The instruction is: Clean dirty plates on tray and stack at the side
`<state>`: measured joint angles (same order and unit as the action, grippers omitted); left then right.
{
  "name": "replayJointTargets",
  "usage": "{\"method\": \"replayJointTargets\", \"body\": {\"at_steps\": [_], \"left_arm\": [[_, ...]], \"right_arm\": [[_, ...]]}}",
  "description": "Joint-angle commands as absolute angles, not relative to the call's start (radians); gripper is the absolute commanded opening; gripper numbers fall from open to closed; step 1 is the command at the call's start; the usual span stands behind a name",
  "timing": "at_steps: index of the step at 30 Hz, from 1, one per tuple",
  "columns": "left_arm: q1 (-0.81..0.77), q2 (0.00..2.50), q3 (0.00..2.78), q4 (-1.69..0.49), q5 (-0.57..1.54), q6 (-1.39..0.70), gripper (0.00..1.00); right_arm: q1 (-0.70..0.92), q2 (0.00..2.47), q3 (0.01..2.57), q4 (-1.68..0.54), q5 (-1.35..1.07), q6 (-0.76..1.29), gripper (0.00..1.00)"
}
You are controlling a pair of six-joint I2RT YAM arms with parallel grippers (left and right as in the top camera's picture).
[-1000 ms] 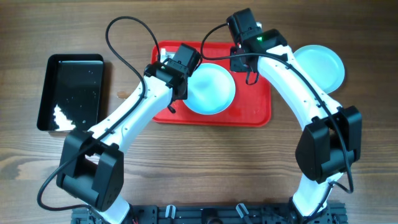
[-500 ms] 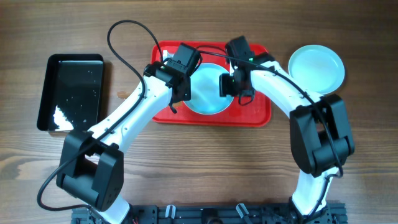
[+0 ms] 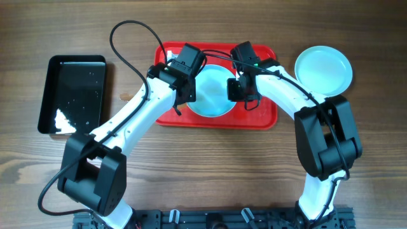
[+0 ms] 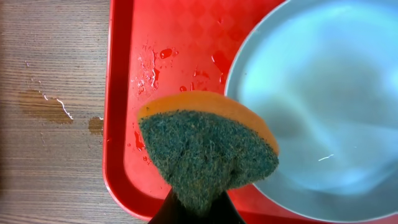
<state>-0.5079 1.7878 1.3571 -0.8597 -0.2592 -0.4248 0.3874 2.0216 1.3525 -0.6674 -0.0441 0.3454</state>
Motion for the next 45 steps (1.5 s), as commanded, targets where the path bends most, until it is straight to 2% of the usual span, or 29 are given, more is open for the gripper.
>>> {"method": "replayJointTargets", "body": {"at_steps": [1,3,5,7,9,20,34,45], "left_arm": [[-0.506,1.782,1.360,-0.852,-0.250,-0.435,0.04],[-0.506,1.782,1.360,-0.853,-0.250,-0.435,0.04],[-0.506,1.782,1.360,-0.852,-0.246,-0.435,0.04],[-0.506,1.782,1.360,-0.844,-0.220,-0.435,0.04],[-0.506,1.782,1.360,-0.822,-0.161,-0.435,0.04],[-0.509,1.906,1.360,-0.619,0.083,-0.435,0.04],[-0.508,2.104,1.360,-0.482,0.079,-0.435,0.04],[-0.493,2.121,1.360,-0.487,-0.061,-0.434,0.04]], "right_arm": [[0.375,2.027,1.348,-0.650,-0.015,0.342,0.14],[0.372,2.032,1.348,-0.644,-0.014,0.339,0.19],[0.372,2.040,1.348,-0.638,-0.015,0.340,0.20],[0.372,2.056,1.347,-0.627,-0.015,0.341,0.17],[0.372,2.072,1.347,-0.620,-0.015,0.342,0.04],[0.367,2.070,1.357,-0.619,-0.015,0.351,0.04],[0.367,2.068,1.357,-0.623,-0.015,0.351,0.04],[0.367,2.068,1.357,-0.633,-0.015,0.351,0.04]]}}
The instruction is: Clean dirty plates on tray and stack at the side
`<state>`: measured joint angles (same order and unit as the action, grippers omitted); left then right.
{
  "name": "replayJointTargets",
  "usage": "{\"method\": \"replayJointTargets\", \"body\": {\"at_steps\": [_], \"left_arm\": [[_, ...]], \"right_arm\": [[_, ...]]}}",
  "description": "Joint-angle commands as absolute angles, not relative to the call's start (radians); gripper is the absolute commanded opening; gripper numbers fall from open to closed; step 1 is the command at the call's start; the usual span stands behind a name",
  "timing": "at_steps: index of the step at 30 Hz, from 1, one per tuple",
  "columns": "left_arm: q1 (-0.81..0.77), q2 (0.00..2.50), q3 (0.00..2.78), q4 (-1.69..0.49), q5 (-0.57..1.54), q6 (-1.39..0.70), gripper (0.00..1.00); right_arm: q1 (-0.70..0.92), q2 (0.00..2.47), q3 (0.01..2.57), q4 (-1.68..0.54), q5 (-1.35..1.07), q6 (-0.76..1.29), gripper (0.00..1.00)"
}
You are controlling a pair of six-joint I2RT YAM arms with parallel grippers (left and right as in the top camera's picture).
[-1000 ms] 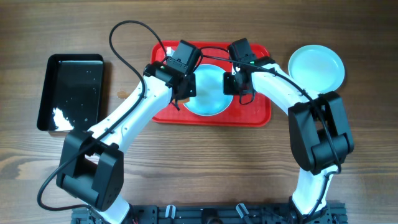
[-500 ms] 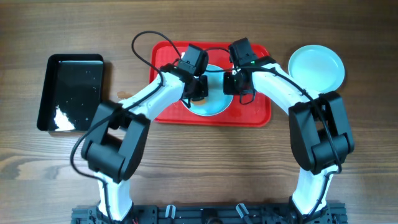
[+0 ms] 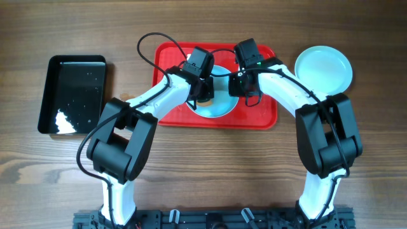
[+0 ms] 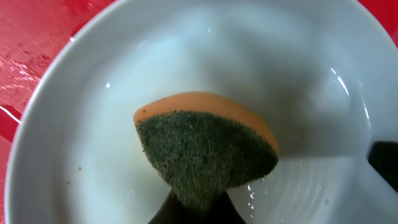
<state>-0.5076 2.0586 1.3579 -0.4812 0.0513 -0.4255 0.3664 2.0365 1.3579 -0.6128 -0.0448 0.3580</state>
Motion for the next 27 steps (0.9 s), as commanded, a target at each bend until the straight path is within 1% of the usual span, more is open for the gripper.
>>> {"method": "replayJointTargets", "body": {"at_steps": [1,6,9,13,17,21,27], "left_arm": [[-0.492,2.123,1.360,-0.493,-0.099,-0.433,0.04],[-0.486,2.123,1.360,-0.512,-0.279,-0.423,0.04],[-0.485,2.123,1.360,-0.502,-0.425,-0.423,0.04],[-0.485,2.120,1.363,-0.485,-0.515,-0.423,0.04],[-0.486,2.091,1.377,-0.485,-0.533,-0.424,0.04],[-0.487,1.996,1.403,-0.485,-0.525,-0.427,0.04],[-0.486,1.816,1.409,-0.482,-0.426,-0.427,0.04]], "right_arm": [[0.367,2.068,1.357,-0.636,-0.015,0.351,0.04],[0.367,2.068,1.357,-0.646,-0.015,0.347,0.04],[0.367,2.068,1.357,-0.648,-0.015,0.347,0.04],[0.367,2.068,1.357,-0.652,-0.015,0.347,0.04],[0.367,2.068,1.357,-0.649,-0.015,0.348,0.04],[0.367,2.068,1.357,-0.644,-0.015,0.348,0.04],[0.367,2.041,1.358,-0.629,-0.002,0.370,0.04]]}}
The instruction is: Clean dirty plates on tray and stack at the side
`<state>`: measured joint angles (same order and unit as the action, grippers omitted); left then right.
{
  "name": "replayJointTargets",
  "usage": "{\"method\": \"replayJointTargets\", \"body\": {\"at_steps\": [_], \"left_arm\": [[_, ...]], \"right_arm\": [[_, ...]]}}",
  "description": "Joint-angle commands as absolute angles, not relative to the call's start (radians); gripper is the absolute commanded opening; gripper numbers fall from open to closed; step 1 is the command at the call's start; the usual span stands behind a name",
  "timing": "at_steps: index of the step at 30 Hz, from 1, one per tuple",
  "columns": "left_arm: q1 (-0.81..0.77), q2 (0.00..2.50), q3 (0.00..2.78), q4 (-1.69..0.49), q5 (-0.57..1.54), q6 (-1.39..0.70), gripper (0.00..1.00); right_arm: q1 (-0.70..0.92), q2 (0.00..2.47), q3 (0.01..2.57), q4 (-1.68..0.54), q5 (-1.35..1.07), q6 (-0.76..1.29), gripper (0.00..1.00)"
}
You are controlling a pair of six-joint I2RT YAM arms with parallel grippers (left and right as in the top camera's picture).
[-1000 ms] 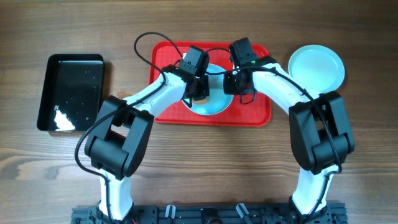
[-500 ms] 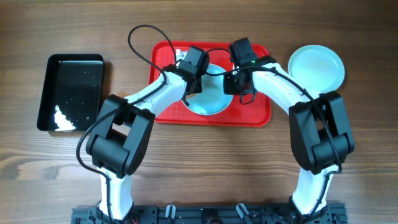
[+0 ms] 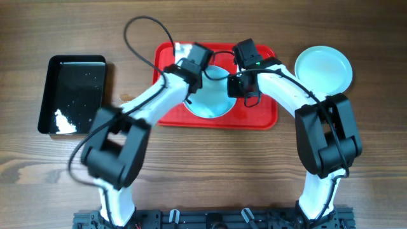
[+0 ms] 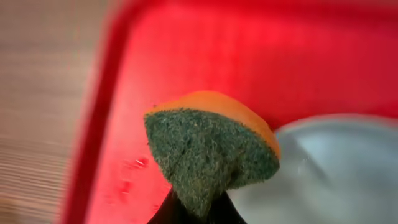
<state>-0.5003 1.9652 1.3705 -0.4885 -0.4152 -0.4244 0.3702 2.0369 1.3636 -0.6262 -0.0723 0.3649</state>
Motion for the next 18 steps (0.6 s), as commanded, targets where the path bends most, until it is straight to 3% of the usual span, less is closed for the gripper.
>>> {"method": "replayJointTargets", "body": {"at_steps": [1,8,18], "left_arm": [[-0.486,1.794,1.409,-0.486,-0.413,-0.427,0.04],[-0.486,1.745,1.408,-0.651,-0.319,-0.428,0.04],[-0.486,1.747,1.406,-0.804,-0.221,-0.435,0.04]], "right_arm": [[0.367,2.030,1.358,-0.625,0.003,0.369,0.04],[0.367,1.939,1.390,-0.659,0.088,0.361,0.04],[0.369,1.785,1.512,-0.804,0.454,0.233,0.04]]}}
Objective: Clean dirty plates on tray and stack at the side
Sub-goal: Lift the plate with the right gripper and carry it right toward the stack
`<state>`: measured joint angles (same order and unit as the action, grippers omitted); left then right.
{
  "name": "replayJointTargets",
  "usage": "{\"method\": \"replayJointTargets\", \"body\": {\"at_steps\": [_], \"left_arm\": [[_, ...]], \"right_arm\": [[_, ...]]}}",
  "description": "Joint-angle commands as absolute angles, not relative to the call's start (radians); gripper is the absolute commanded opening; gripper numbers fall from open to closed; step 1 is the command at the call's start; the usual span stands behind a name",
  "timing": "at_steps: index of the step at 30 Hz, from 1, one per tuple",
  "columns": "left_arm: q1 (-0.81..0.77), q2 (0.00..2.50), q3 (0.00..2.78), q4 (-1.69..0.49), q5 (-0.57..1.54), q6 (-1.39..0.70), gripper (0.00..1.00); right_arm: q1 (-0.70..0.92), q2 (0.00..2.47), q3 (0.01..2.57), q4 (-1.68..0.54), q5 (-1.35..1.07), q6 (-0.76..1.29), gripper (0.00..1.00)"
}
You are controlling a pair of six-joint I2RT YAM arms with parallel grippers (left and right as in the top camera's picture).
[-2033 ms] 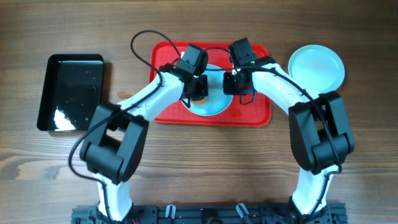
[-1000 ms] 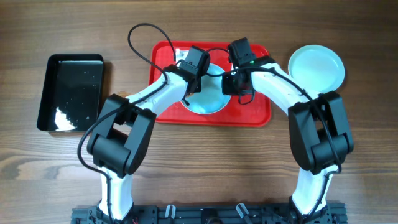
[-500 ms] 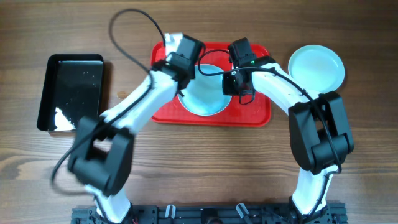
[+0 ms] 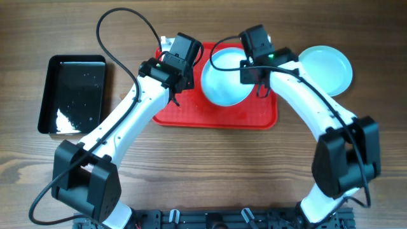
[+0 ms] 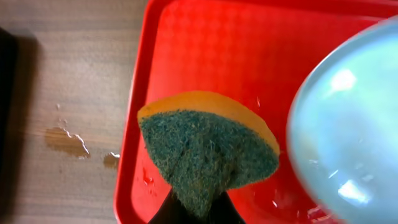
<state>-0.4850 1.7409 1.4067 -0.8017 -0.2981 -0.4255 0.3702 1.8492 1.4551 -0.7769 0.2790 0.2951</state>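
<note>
A red tray (image 4: 191,108) lies mid-table, wet with droplets (image 5: 205,68). My right gripper (image 4: 253,71) is shut on the right rim of a pale blue plate (image 4: 224,79), which looks lifted and tilted over the tray's back half. In the left wrist view that plate (image 5: 348,124) is blurred at the right. My left gripper (image 5: 198,210) is shut on a folded sponge (image 5: 208,152), green scouring side facing the camera and orange backing behind. It hangs over the tray's left part, left of the plate. A second pale blue plate (image 4: 327,69) rests on the table to the right of the tray.
A black tray (image 4: 73,94) with wet glints sits at the table's left. Water spots (image 5: 65,142) mark the wood just left of the red tray. A black cable (image 4: 121,28) loops above the left arm.
The plate now sits farther back on the tray and looks larger and tilted, with my right gripper on its rim. My left gripper with the sponge has shifted left, away from the plate.
At first the sponge hung over the tray's left side beside the plate, my right gripper at the plate's right rim. Then the sponge was over the middle of the plate. Later it was back over the tray's left. Now the plate is raised, the sponge aside.
</note>
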Motion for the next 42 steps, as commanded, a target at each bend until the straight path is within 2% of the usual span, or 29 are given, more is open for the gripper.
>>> {"method": "replayJointTargets", "body": {"at_steps": [1,5,14,24,30,33,37,42], "left_arm": [[-0.486,1.747,1.406,-0.805,-0.196,-0.435,0.04],[-0.486,1.747,1.406,-0.803,-0.165,-0.435,0.04],[-0.486,1.748,1.406,-0.805,-0.165,-0.435,0.04],[-0.486,1.749,1.404,-0.805,-0.165,-0.435,0.04],[-0.486,1.749,1.404,-0.805,-0.165,-0.435,0.04],[-0.486,1.749,1.404,-0.805,-0.165,-0.435,0.04],[-0.486,1.749,1.404,-0.805,-0.165,-0.435,0.04],[-0.486,1.749,1.404,-0.805,-0.165,-0.435,0.04]], "right_arm": [[0.372,1.767,1.522,-0.818,0.482,0.229,0.04],[0.388,1.705,1.525,-0.820,0.530,0.154,0.04],[0.521,1.660,1.525,-0.801,0.901,-0.004,0.04],[0.639,1.661,1.524,-0.699,1.190,-0.162,0.05],[0.644,1.661,1.524,-0.703,1.189,-0.145,0.04],[0.640,1.661,1.524,-0.734,1.155,-0.072,0.04],[0.577,1.660,1.524,-0.849,0.968,0.129,0.04],[0.400,1.660,1.524,-0.949,0.570,0.300,0.04]]}}
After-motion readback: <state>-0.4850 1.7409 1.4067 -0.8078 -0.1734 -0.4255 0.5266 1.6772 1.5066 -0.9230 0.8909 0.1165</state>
